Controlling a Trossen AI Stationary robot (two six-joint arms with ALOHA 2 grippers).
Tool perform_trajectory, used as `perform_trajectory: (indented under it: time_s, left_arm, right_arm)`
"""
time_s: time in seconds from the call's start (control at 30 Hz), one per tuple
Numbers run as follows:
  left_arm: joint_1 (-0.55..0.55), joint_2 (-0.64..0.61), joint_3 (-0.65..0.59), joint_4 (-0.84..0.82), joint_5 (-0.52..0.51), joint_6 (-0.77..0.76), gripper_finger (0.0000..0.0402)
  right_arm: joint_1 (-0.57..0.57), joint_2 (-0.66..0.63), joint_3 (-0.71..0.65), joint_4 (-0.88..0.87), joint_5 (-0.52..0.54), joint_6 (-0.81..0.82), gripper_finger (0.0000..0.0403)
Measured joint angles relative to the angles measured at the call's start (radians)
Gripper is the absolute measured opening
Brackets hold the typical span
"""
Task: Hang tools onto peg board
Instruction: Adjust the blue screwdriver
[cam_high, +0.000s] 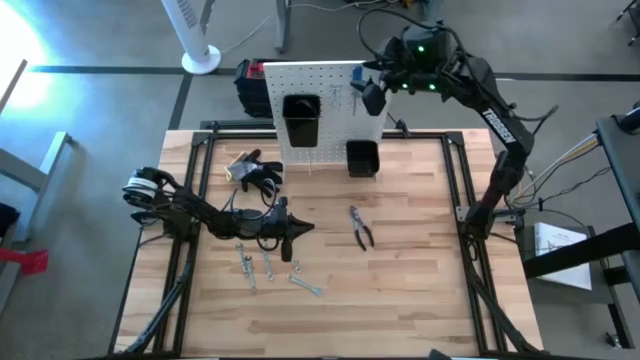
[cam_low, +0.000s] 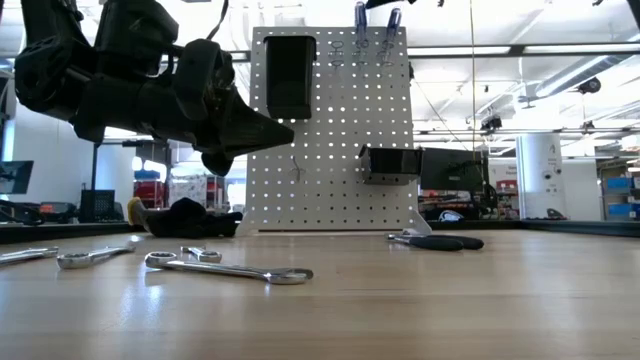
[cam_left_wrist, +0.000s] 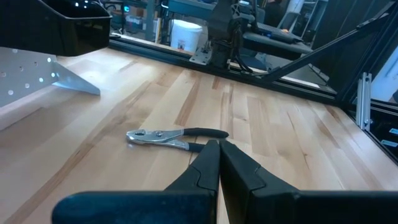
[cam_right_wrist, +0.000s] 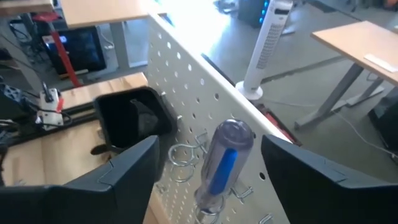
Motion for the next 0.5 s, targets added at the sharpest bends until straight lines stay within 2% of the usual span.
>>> perform_trajectory:
  time_s: [0.2,0.43,0.5]
  left_arm:
    - [0.000,0.000,0.000,0.000,0.000,0.000,0.0000]
    - [0.000,0.000,0.000,0.000,0.000,-0.005,0.0000]
    - [0.000,0.000,0.000,0.001,0.000,-0.005,0.0000]
  right_arm:
    - [0.011,-0.065,0.000,0.002,0.028,0.007,0.0254]
    - [0.009,-0.143,0.000,-0.061,0.246,0.122,0.0221]
    - [0.009,-0.151,0.000,-0.101,0.280,0.149,0.0209]
